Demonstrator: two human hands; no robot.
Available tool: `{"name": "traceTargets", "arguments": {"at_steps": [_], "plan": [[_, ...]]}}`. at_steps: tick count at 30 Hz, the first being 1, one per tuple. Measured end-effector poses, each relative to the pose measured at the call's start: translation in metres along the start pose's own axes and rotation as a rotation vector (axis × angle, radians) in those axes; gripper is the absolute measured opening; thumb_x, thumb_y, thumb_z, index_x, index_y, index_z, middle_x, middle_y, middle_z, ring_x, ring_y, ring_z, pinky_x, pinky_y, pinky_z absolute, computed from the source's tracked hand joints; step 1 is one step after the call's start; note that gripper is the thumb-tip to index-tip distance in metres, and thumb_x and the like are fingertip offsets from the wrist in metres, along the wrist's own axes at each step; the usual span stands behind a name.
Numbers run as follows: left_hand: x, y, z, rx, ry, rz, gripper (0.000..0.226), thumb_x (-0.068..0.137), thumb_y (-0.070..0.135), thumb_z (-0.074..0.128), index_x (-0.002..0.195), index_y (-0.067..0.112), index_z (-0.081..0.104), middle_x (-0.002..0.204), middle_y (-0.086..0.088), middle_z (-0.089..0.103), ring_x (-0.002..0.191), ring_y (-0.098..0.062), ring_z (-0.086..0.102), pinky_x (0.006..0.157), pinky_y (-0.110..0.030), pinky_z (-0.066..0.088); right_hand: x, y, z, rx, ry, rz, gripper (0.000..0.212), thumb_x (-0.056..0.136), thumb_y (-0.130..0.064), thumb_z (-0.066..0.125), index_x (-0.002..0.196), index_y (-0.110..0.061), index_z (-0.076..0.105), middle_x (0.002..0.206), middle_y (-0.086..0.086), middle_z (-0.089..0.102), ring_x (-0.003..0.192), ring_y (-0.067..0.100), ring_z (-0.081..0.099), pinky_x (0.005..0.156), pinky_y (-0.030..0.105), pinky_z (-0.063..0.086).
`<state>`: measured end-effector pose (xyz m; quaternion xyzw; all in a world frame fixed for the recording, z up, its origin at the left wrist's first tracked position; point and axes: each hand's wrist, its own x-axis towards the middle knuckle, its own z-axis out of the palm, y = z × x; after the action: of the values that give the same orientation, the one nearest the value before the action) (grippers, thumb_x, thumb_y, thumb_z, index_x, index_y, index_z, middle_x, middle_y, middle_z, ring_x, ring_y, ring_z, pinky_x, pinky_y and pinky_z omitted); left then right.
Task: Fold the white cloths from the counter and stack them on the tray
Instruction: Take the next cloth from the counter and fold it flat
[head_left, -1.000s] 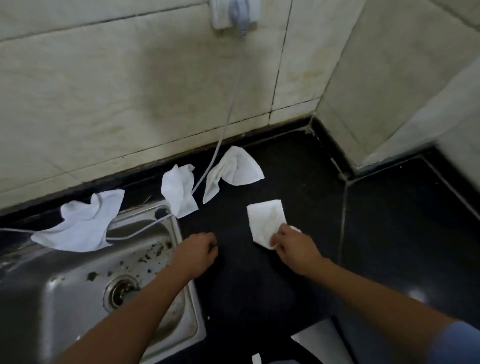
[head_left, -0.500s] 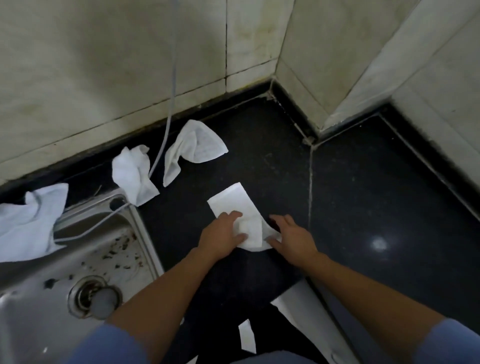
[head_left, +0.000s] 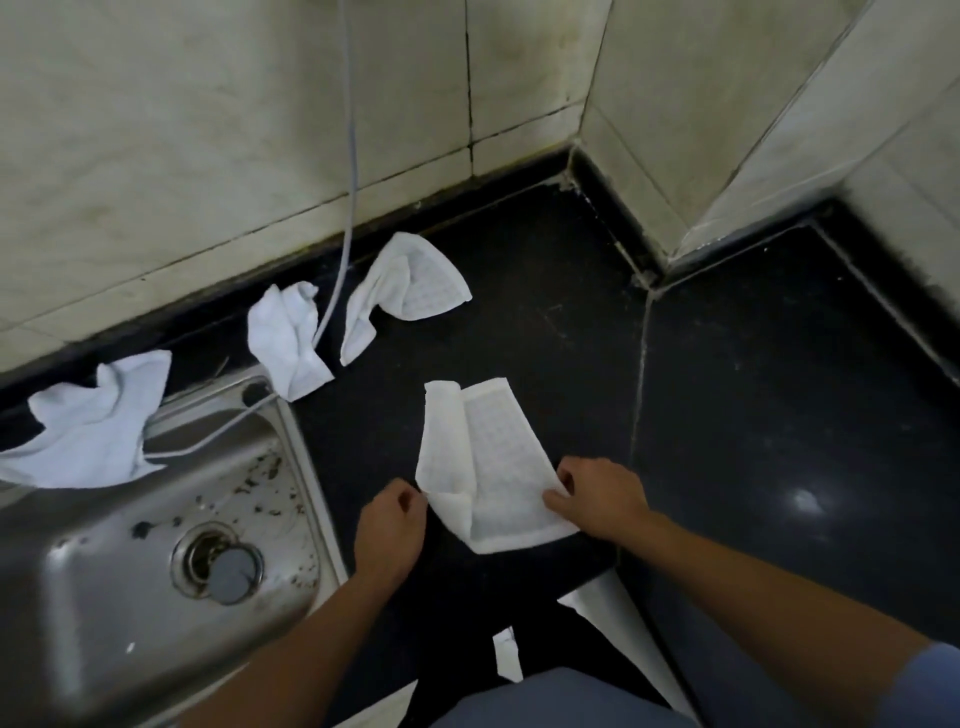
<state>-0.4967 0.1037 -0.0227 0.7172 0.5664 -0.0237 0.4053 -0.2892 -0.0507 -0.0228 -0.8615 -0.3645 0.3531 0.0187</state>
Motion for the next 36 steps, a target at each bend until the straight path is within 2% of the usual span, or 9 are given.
{"name": "traceTargets", "arguments": {"at_steps": [6, 12, 17, 21, 24, 27, 30, 33, 36], "plan": [[0.031, 0.039, 0.002, 0.056, 0.072, 0.03, 0.049, 0.085, 0.047, 0.061, 0.123, 0.021, 0.043, 0.108, 0.007, 0.048, 0.093, -0.016, 0.056, 0.076, -0.035, 0.049, 0.038, -0.027, -0.026, 0.065, 0.181, -0.023, 0.052, 0.089, -0.05, 0.054, 0.133, -0.024, 0.046, 0.127, 0.002, 0.053, 0.105, 0.024, 0.06, 0.084, 0.037, 0.049], [0.057, 0.038, 0.007, 0.141, -0.051, -0.066, 0.007, 0.078, 0.015, 0.067, 0.078, 0.013, 0.061, 0.079, -0.003, 0.063, 0.077, -0.022, 0.063, 0.062, -0.03, 0.047, 0.073, -0.054, -0.028, 0.047, 0.119, -0.012, 0.03, 0.088, -0.022, 0.057, 0.117, -0.017, 0.053, 0.103, 0.006, 0.066, 0.089, 0.024, 0.063, 0.07, 0.034, 0.051], [0.039, 0.007, -0.01, 0.105, 0.088, -0.147, 0.01, 0.077, 0.016, 0.067, 0.079, 0.013, 0.058, 0.079, -0.007, 0.063, 0.068, -0.02, 0.056, 0.059, -0.029, 0.045, 0.057, -0.026, -0.029, 0.078, 0.169, 0.045, 0.026, 0.089, -0.026, 0.056, 0.114, -0.02, 0.054, 0.101, 0.004, 0.065, 0.087, 0.021, 0.063, 0.077, 0.04, 0.055], [0.041, 0.006, -0.016, 0.292, 0.166, 0.194, 0.015, 0.082, 0.016, 0.063, 0.096, 0.014, 0.057, 0.099, -0.005, 0.054, 0.085, -0.023, 0.056, 0.064, -0.034, 0.048, 0.046, -0.025, -0.031, -0.036, 0.313, -0.156, 0.036, 0.094, -0.028, 0.053, 0.129, -0.019, 0.051, 0.121, 0.002, 0.052, 0.107, 0.018, 0.053, 0.081, 0.033, 0.05], [0.046, 0.025, -0.007, 0.437, 0.02, 0.539, 0.033, 0.085, 0.024, 0.063, 0.116, 0.015, 0.059, 0.122, -0.007, 0.049, 0.109, -0.024, 0.049, 0.082, -0.039, 0.05, 0.052, -0.048, -0.03, -0.129, 0.265, -0.38, 0.041, 0.096, -0.027, 0.05, 0.136, -0.019, 0.047, 0.14, 0.002, 0.042, 0.125, 0.018, 0.042, 0.095, 0.037, 0.048], [0.05, 0.03, -0.001, 0.688, -0.159, 0.563, 0.048, 0.087, 0.037, 0.058, 0.131, 0.021, 0.048, 0.144, -0.007, 0.033, 0.129, -0.026, 0.034, 0.102, -0.041, 0.036, 0.063, -0.052, -0.022, -0.345, 0.087, -0.376, 0.05, 0.097, -0.031, 0.045, 0.145, -0.02, 0.035, 0.158, 0.003, 0.019, 0.142, 0.021, 0.022, 0.108, 0.042, 0.034], [0.047, 0.021, -0.008, 0.711, -0.133, 0.491, 0.046, 0.089, 0.032, 0.056, 0.131, 0.018, 0.047, 0.148, -0.01, 0.028, 0.134, -0.027, 0.028, 0.106, -0.041, 0.032, 0.065, -0.04, -0.024, -0.388, 0.107, -0.288, 0.054, 0.097, -0.033, 0.045, 0.147, -0.021, 0.031, 0.16, 0.003, 0.012, 0.146, 0.021, 0.013, 0.109, 0.045, 0.03], [0.03, 0.016, -0.012, 0.781, -0.176, 0.656, 0.045, 0.09, 0.023, 0.054, 0.134, 0.02, 0.046, 0.153, -0.01, 0.026, 0.138, -0.028, 0.025, 0.111, -0.042, 0.026, 0.046, -0.029, -0.023, -0.366, 0.207, -0.368, 0.047, 0.092, -0.033, 0.053, 0.137, -0.018, 0.048, 0.148, 0.009, 0.037, 0.133, 0.028, 0.037, 0.1, 0.043, 0.037], [0.006, 0.007, -0.004, 0.8, -0.388, 0.903, 0.053, 0.082, 0.025, 0.063, 0.133, 0.022, 0.048, 0.148, -0.009, 0.037, 0.136, -0.03, 0.032, 0.11, -0.044, 0.027, 0.007, -0.018, -0.006, -0.317, 0.253, -0.588, 0.028, 0.074, -0.034, 0.074, 0.098, -0.022, 0.067, 0.097, 0.001, 0.063, 0.087, 0.023, 0.064, 0.069, 0.032, 0.051]]}}
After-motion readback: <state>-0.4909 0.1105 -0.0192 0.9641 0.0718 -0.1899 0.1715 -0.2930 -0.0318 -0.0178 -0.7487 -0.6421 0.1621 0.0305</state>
